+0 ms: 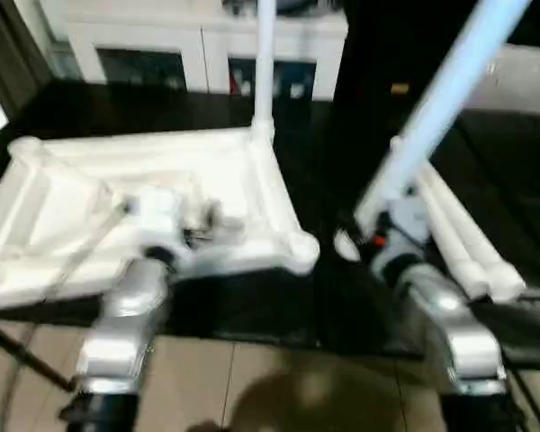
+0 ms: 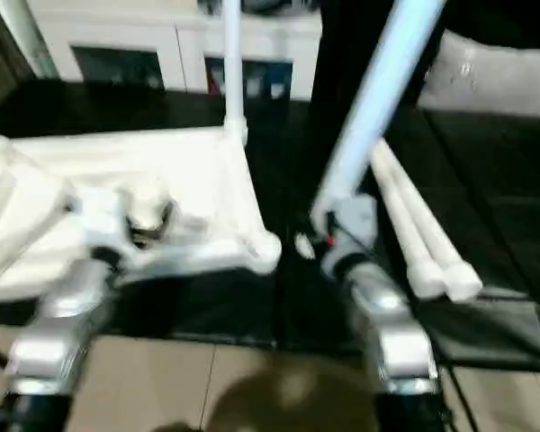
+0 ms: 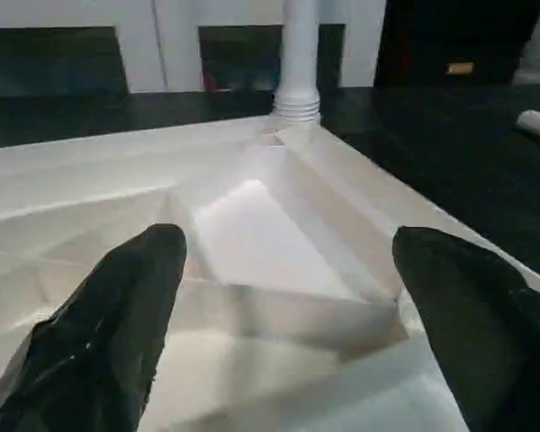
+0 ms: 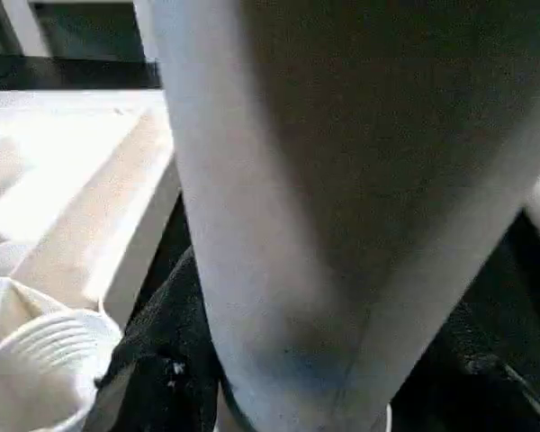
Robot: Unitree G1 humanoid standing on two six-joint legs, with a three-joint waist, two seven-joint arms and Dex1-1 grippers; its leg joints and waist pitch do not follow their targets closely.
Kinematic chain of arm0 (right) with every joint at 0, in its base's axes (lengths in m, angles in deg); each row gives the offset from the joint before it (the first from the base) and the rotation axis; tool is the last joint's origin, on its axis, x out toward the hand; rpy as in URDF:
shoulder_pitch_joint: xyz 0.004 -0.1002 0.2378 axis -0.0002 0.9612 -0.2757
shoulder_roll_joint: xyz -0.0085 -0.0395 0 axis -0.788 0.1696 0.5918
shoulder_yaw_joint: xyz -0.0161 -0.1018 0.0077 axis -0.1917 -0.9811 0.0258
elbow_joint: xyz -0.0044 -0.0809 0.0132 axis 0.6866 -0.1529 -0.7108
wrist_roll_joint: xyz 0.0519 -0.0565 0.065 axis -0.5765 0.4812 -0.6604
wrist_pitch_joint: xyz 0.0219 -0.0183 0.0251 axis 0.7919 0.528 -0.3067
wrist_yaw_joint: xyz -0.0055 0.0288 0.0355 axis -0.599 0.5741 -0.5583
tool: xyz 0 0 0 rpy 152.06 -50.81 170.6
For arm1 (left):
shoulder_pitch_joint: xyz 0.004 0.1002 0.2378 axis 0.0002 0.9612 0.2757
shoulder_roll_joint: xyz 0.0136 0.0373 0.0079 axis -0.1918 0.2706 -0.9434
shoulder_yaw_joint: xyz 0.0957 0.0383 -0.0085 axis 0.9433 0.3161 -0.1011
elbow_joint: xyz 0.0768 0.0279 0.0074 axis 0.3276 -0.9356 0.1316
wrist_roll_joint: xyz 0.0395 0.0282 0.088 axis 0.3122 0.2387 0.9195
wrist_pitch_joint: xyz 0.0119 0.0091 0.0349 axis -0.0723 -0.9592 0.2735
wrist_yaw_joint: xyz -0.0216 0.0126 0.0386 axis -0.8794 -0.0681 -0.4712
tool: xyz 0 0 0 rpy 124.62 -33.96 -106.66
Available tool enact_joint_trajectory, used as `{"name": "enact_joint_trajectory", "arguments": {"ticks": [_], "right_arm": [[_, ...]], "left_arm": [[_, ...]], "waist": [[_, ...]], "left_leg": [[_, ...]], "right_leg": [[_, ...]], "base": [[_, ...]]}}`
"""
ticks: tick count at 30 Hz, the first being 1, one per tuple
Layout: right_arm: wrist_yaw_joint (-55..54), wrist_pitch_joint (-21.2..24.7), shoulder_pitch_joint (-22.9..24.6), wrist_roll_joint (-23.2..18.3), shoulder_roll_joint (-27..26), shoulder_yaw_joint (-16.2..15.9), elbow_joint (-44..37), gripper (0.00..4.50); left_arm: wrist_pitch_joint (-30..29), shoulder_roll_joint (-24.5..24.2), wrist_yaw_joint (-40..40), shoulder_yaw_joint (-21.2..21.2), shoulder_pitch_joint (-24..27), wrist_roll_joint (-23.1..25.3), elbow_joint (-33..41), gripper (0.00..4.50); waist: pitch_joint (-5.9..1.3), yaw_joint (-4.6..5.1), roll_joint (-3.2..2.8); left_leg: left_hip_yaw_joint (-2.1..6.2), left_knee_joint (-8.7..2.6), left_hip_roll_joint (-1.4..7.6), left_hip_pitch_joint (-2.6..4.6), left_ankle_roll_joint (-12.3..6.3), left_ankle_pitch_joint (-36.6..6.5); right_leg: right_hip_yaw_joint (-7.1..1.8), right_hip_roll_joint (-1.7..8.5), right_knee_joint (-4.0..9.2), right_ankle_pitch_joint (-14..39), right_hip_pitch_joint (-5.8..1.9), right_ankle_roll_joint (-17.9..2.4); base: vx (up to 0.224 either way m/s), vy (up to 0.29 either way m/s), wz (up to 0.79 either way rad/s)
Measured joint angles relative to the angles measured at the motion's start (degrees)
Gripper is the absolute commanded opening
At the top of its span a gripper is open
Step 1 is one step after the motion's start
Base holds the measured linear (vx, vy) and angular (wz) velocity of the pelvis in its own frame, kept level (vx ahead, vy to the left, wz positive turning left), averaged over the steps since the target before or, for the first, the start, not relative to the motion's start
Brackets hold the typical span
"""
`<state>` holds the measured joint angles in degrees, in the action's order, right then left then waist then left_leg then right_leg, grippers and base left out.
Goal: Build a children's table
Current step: Pick table leg
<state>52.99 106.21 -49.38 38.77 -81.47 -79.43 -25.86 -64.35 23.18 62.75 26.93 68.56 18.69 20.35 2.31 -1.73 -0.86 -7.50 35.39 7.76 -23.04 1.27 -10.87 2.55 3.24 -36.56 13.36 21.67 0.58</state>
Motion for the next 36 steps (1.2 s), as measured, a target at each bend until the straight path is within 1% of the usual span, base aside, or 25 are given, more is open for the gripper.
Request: {"name": "enact_joint_trajectory", "arguments": {"ticks": [1, 3, 6, 9, 11, 12, 13, 14, 15, 16, 17, 18, 19, 20, 21, 22, 23, 24, 26, 27, 31, 33, 36], "right_arm": [[0.0, 0.0, 0.0, 0.0, 0.0, 0.0, 0.0, 1.91], [0.1, 0.0, -0.1, 0.0, -0.1, -1.3, 0.0, 1.91], [0.2, 0.1, 0.0, -0.1, -0.2, -2.1, 0.0, 1.91], [0.7, 0.1, 0.0, -0.1, -0.5, -2.1, -0.1, 1.91], [0.8, 0.1, 0.0, -0.1, -0.5, -2.0, 0.0, 1.91], [0.7, 0.1, 0.0, -0.1, -0.4, -1.8, 0.0, 1.91], [0.7, 0.1, 0.0, -0.1, -0.3, -1.8, 0.1, 1.91], [0.6, 0.1, -0.1, -0.1, -0.2, -1.8, 0.1, 1.91], [0.6, 0.1, -0.2, -0.1, 0.0, -1.8, 0.1, 1.91], [0.5, 0.1, -0.2, 0.0, 0.0, -1.8, 0.2, 1.91], [0.4, -0.1, -0.3, -0.1, -0.4, -1.9, 0.2, 1.91], [0.4, 0.0, -0.6, -0.1, -1.0, -2.6, 0.2, 1.91], [0.5, 0.0, -0.5, -0.1, -1.2, -3.0, 0.0, 1.91], [0.6, 0.0, -0.5, -0.1, -1.2, -3.3, -0.2, 1.91], [0.6, 0.0, -0.5, 0.0, -1.1, -3.2, -0.3, 1.91], [0.6, 0.0, -0.5, 0.0, -0.8, -3.1, -0.3, 1.91], [0.6, 0.0, -0.4, 0.0, -0.5, -3.0, -0.3, 1.91], [0.6, 0.0, -0.2, 0.0, -0.1, -2.6, -0.3, 1.91], [0.6, 0.1, -0.1, 0.0, 0.0, -2.1, -0.3, 1.91], [0.6, 0.1, -0.1, -0.1, 0.0, -2.1, -0.3, 1.91], [0.7, 0.1, -0.1, -0.1, -0.4, -2.2, -0.3, 1.91], [0.8, 0.1, -0.1, -0.1, -0.3, -2.2, -0.2, 1.91], [0.9, 0.1, -0.1, -0.1, -0.3, -2.2, -0.2, 1.91]], "left_arm": [[0.0, -0.2, 0.0, -0.2, 0.1, 0.0, 0.0, 4.18], [0.1, -0.6, 0.0, -1.4, 0.0, 0.0, -0.3, 4.18], [0.2, -0.7, 0.0, -2.3, -0.8, 0.0, -0.8, 4.18], [0.4, -0.7, -0.1, -2.1, -0.8, -0.1, -0.6, 4.18], [0.4, -0.7, -0.6, -2.0, -0.7, -0.1, -0.4, 4.18], [0.4, -0.6, -0.8, -1.7, -0.7, -0.1, -0.4, 4.18], [0.3, -0.6, -0.8, -1.3, -0.7, -0.1, -0.4, 4.18], [0.3, -0.6, -0.9, -1.0, -0.8, 0.0, -0.4, 4.18], [0.3, -0.5, -0.8, -0.9, -0.9, 0.1, -0.7, 4.18], [0.3, -0.7, -0.7, -1.1, -0.9, 0.5, -1.0, 4.18], [0.2, -0.9, -0.7, -1.3, -0.9, 0.6, -1.4, 4.18], [0.2, -1.2, -0.6, -1.8, -1.1, 0.7, -2.1, 4.18], [0.2, -1.2, -0.6, -2.1, -1.8, 0.7, -2.9, 4.18], [0.3, -1.0, -0.6, -2.3, -2.4, 0.8, -3.2, 4.18], [0.3, -0.9, -0.6, -2.2, -2.8, 0.8, -3.3, 4.18], [0.4, -0.8, -0.6, -2.2, -2.8, 0.9, -3.3, 4.18], [0.4, -0.6, -0.6, -2.1, -2.8, 1.0, -3.3, 4.18], [0.4, -0.2, -0.6, -1.9, -2.9, 1.0, -3.3, 4.18], [0.5, 0.3, -0.8, -1.4, -2.7, 0.8, -3.3, 4.18], [0.6, 0.3, -1.1, -1.5, -2.4, 0.5, -3.2, 4.18], [0.8, 0.0, -1.9, -2.1, -1.5, -0.2, -3.2, 4.18], [0.9, 0.0, -2.7, -2.3, -1.4, -0.9, -3.2, 4.18], [0.9, 0.1, -3.6, -2.3, -1.3, -1.3, -2.9, 4.18]], "waist": [[0.01, -0.01, -0.01], [0.08, 0.01, -0.05], [0.14, 0.03, -0.07], [0.21, -0.15, 0.10], [0.23, -0.72, 0.21], [0.23, -1.16, 0.18], [0.14, -1.62, -0.04], [0.07, -2.08, -0.51], [0.04, -2.38, -0.94], [-0.01, -2.29, -1.26], [0.03, -1.73, -1.41], [0.12, -1.11, -1.55], [0.16, -0.98, -1.67], [0.09, -0.99, -1.41], [-0.01, -0.98, -1.02], [-0.01, -0.75, -0.98], [0.01, -0.49, -0.91], [0.04, -0.35, -0.87], [0.08, -0.22, -0.81], [0.08, -0.02, -0.81], [0.16, 0.84, -0.68], [0.29, 1.03, -0.48], [0.33, 1.20, -0.43]], "left_leg": [[-0.06, 0.00, 0.14, 0.05, 0.13, 0.1], [-0.26, 0.00, 0.35, 0.10, 0.19, 0.1], [-0.40, 0.00, 0.35, 0.10, 0.20, 0.1], [-0.84, 0.00, 0.32, 0.08, 0.18, 0.1], [-1.18, 0.12, 0.30, -0.08, -0.12, 0.2], [-1.29, 0.55, 0.24, -0.35, -0.56, 0.4], [-1.06, 1.42, 0.20, -0.90, -1.31, 0.1], [-0.45, 2.57, 0.24, -1.33, -1.90, -0.2], [-0.19, 3.45, 0.19, -1.71, -1.98, -0.7], [-0.45, 3.68, -0.37, -1.71, -2.50, -1.1], [-0.75, 3.19, -0.79, -1.60, -2.96, -1.0], [-0.85, 2.67, -1.35, -1.41, -3.69, -0.7], [-1.13, 2.51, -1.65, -1.39, -3.73, -0.8], [-1.48, 2.26, -2.06, -1.42, -3.85, -0.6], [-2.33, 1.75, -2.48, -1.46, -3.20, -0.1], [-2.67, 1.16, -2.99, -1.47, -2.97, 0.0], [-3.04, 0.73, -3.29, -1.42, -2.85, 0.0], [-3.27, 0.63, -3.36, -1.41, -2.87, 0.0], [-3.19, 0.72, -3.28, -1.42, -2.93, 0.0], [-3.17, 0.71, -3.12, -1.41, -2.93, 0.0], [-3.15, 0.67, -3.03, -1.39, -2.93, 0.0], [-3.13, 0.62, -2.97, -1.39, -2.93, 0.0], [-3.11, 0.60, -2.91, -1.28, -2.94, 0.0]], "right_leg": [[0.10, -0.01, -0.03, 0.0, 0.01, 0.0], [0.17, -0.02, -0.13, 0.0, 0.10, 0.0], [0.09, 0.02, -0.11, 0.0, 0.15, 0.0], [-0.13, 0.21, 0.02, -0.2, 0.14, 0.0], [-0.30, 0.54, 0.47, -1.0, 0.09, 0.2], [-0.25, 0.88, 0.46, -1.2, 0.10, 0.6], [-0.26, 1.05, 0.46, -1.2, 0.09, 0.9], [-0.33, 1.13, 0.46, -1.2, 0.09, 1.3], [-0.39, 1.31, 0.48, -1.2, 0.03, 1.8], [-0.31, 1.75, 0.85, -1.3, -0.02, 1.9], [-0.11, 1.86, 1.28, -1.5, 0.27, 1.1], [-0.02, 1.72, 0.27, -0.4, 0.45, -2.2], [0.27, 1.63, -1.30, 0.1, 0.60, -2.9], [0.79, 1.37, -2.33, 0.1, 0.67, -2.9], [1.23, 1.09, -1.71, 0.7, 0.09, -2.4], [0.91, 1.51, -0.73, 0.7, 0.08, -1.1], [0.91, 2.12, -0.32, 0.3, 0.14, -0.2], [0.66, 2.25, -0.05, -0.1, 0.14, 0.5], [0.65, 2.24, 0.28, -0.4, -0.27, 1.0], [0.82, 2.14, 0.52, -0.4, -0.30, 1.0], [0.90, 2.12, 0.60, -0.4, 0.00, 1.0], [0.93, 2.12, 0.59, -0.4, 0.11, 1.0], [1.02, 2.12, 0.62, -0.4, 0.12, 1.1]], "base": [[-0.129, -0.077, -0.05], [-0.073, -0.030, -0.04], [-0.036, 0.000, -0.02], [0.000, 0.000, 0.00], [0.000, 0.000, 0.00], [0.006, 0.073, -0.04], [0.018, 0.121, -0.07], [0.018, 0.121, -0.07], [0.029, 0.168, -0.05], [0.024, 0.195, 0.02], [0.024, 0.195, 0.02], [0.014, 0.203, 0.06], [-0.009, 0.174, 0.09], [-0.009, 0.174, 0.09], [-0.035, 0.112, 0.06], [-0.042, 0.077, 0.01], [-0.042, 0.077, 0.01], [0.000, 0.000, 0.00], [0.000, 0.000, 0.00], [0.000, 0.000, 0.00], [-0.012, 0.007, -0.05], [0.000, 0.000, 0.00], [0.000, 0.000, 0.00]]}}
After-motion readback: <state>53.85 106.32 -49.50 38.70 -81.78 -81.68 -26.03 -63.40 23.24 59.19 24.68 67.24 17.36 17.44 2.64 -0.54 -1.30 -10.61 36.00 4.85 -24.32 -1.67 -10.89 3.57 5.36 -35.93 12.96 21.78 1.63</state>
